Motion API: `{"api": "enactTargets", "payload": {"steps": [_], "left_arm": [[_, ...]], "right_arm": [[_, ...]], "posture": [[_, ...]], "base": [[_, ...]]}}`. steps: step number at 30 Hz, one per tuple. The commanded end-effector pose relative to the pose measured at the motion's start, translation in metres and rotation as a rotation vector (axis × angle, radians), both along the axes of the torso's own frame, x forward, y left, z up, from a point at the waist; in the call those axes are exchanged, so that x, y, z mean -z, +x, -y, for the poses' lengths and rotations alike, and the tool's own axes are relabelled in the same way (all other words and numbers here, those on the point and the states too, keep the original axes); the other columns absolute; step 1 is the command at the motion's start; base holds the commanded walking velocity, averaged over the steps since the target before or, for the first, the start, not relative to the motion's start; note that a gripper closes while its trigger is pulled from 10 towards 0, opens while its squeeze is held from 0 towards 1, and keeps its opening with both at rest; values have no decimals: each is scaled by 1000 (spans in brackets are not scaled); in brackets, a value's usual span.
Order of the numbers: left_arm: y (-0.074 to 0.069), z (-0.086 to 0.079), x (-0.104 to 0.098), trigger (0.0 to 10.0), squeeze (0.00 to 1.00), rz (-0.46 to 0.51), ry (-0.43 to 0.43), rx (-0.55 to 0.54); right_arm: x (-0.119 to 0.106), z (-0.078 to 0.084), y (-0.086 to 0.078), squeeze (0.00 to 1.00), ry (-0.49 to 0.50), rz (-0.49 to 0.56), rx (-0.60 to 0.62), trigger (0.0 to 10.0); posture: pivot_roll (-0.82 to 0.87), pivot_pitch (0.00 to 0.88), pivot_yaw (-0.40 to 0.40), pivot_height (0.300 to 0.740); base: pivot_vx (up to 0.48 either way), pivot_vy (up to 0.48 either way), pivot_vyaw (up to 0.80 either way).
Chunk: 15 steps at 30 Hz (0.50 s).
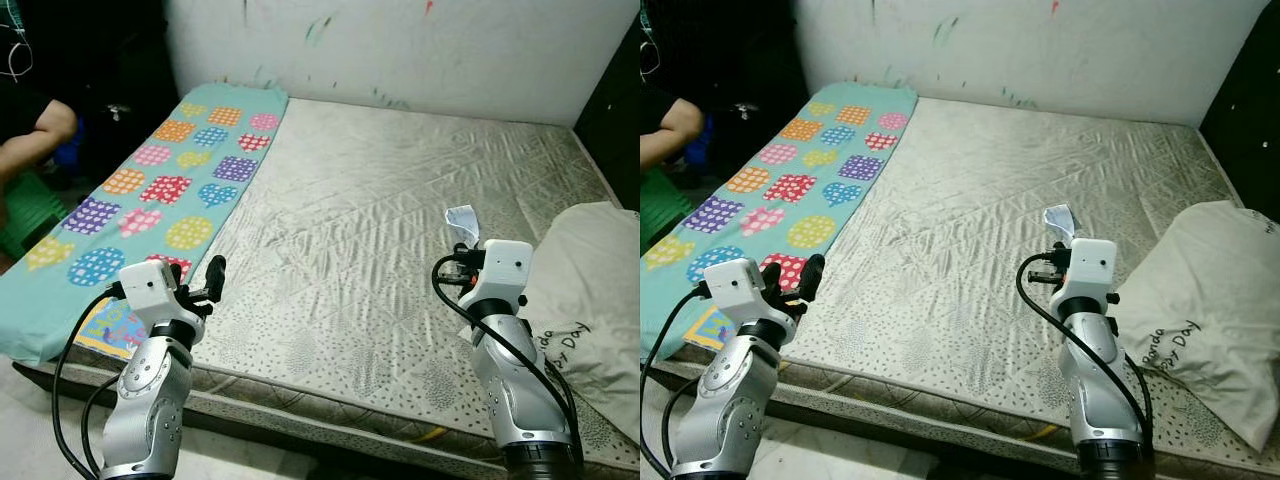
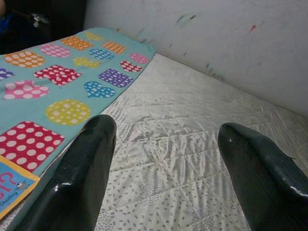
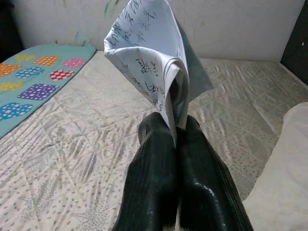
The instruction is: Clean up the room
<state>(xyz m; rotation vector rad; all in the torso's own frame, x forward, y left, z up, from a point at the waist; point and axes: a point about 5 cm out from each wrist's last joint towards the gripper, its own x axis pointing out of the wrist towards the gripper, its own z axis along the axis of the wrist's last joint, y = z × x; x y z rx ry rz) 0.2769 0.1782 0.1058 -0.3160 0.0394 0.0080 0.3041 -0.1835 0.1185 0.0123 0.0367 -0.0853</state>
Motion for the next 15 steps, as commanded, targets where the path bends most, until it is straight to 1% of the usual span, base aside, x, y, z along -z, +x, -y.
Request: {"api": "enactTargets", "payload": {"steps": [1,4,9,15], "left_arm": [[1,1,-4,10000,0,13,10,15],[1,1,-4,10000,0,12,9,16],[2,1,-5,10000,0,13,11,17],[2,1,-5,10000,0,11,13,16]], "right_arm": [[-2,0,2,0,-2,8,-4,10000],[-2,0,3,0,-2,9,-5,10000],[-2,-1,5,0,-1,9,-8,10000],[-1,-1,5,0,1,8,-6,10000]], "posture": [[-46,0,14,740],[-45,0,13,740],[-41,0,15,740],[-42,0,17,740]], "base": [[0,0,0],[0,0,0],[0,242,-747],[0,296,-679]]}}
